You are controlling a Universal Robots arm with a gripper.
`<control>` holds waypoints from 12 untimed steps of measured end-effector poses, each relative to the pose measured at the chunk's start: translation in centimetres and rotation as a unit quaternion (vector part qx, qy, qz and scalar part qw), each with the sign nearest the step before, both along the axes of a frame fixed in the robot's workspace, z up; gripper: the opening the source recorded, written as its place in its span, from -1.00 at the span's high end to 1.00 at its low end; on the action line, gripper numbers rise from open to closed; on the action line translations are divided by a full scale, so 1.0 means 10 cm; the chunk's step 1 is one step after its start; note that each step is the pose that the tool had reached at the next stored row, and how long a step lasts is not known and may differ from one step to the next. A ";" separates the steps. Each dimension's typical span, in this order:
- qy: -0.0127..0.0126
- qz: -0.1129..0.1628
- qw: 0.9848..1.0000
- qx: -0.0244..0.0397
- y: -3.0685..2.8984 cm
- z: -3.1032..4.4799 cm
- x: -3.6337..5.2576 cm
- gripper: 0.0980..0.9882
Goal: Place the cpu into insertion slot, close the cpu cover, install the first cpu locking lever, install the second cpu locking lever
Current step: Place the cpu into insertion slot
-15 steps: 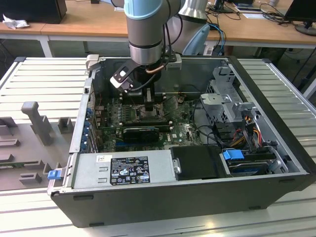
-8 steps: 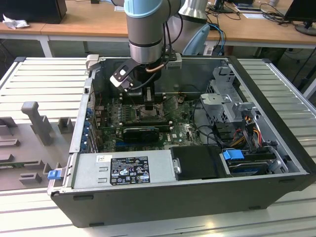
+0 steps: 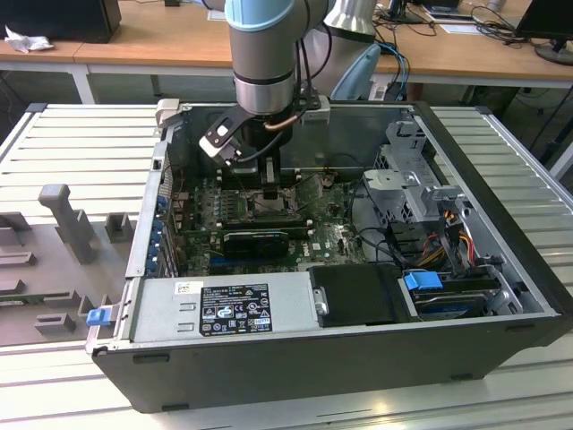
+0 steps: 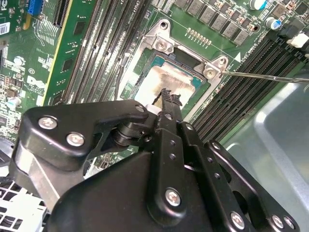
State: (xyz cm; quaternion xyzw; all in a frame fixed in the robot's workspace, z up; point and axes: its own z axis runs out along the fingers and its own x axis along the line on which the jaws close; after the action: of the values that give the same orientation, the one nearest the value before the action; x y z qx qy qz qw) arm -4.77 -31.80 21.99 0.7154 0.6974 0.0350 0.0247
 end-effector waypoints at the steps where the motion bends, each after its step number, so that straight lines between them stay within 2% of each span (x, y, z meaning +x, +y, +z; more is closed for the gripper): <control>1: 0.000 0.000 1.000 0.000 0.000 0.001 0.000 0.98; 12: 0.000 0.000 1.000 0.000 0.000 0.064 0.000 0.98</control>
State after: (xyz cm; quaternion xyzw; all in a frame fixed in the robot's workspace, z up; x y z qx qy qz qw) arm -4.77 -31.80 22.63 0.7154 0.6974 0.0349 0.0247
